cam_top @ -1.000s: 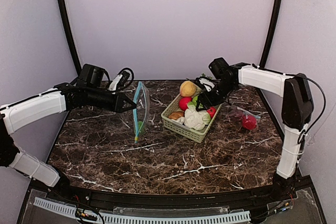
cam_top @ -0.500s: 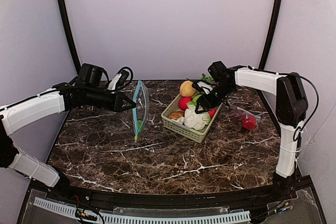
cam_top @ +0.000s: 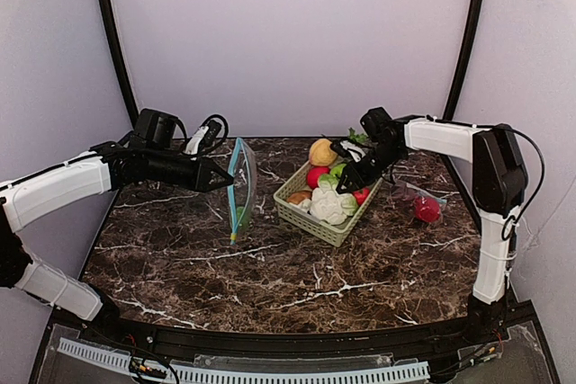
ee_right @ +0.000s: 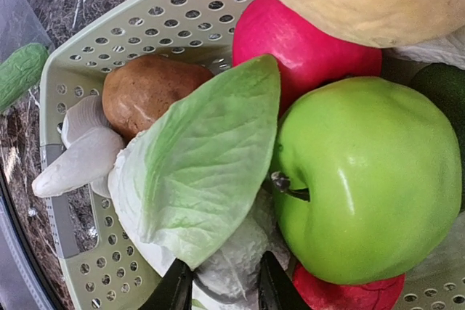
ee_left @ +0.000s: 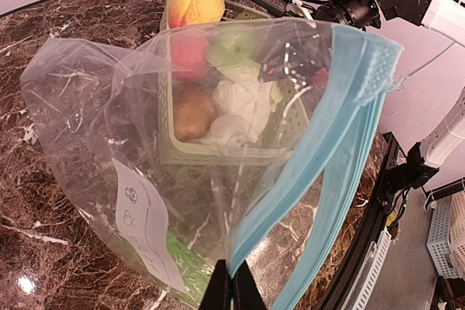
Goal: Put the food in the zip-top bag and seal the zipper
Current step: Pick up the fake vegetable from the bin.
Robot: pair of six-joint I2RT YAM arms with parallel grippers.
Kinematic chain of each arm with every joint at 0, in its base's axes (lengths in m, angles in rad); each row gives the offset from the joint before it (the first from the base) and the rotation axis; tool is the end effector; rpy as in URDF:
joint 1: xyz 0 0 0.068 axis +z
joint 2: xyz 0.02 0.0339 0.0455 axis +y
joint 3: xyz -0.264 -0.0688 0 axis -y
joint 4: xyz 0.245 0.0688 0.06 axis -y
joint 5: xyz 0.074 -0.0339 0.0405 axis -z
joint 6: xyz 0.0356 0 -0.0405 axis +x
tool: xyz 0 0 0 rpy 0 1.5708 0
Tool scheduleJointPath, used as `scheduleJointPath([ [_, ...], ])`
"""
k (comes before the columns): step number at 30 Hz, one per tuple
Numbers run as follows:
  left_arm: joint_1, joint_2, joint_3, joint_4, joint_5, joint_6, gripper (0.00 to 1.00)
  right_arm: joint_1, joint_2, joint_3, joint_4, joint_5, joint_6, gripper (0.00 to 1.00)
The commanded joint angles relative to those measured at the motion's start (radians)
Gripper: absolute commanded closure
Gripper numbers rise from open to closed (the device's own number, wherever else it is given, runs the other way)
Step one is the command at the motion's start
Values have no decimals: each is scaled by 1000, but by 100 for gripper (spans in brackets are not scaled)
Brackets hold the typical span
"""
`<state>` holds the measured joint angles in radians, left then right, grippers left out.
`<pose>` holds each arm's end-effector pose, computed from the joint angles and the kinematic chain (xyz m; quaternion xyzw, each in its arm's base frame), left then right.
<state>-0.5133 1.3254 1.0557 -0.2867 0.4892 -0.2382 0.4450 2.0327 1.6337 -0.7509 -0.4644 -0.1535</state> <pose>0.2510 -0.1607 0.3065 0.2328 0.8240 -0.3699 0.3607 0.3812 0.1995 0.2133 -0.3265 0.8952 0.2522 0.1685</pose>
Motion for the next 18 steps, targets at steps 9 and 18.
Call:
scheduleJointPath([
  [9, 7, -24, -4, -7, 14, 5, 99, 3, -92, -95, 71, -101, 41, 100],
  [18, 7, -27, -5, -8, -13, 11, 99, 3, -195, -107, 87, -6, 124, 100],
])
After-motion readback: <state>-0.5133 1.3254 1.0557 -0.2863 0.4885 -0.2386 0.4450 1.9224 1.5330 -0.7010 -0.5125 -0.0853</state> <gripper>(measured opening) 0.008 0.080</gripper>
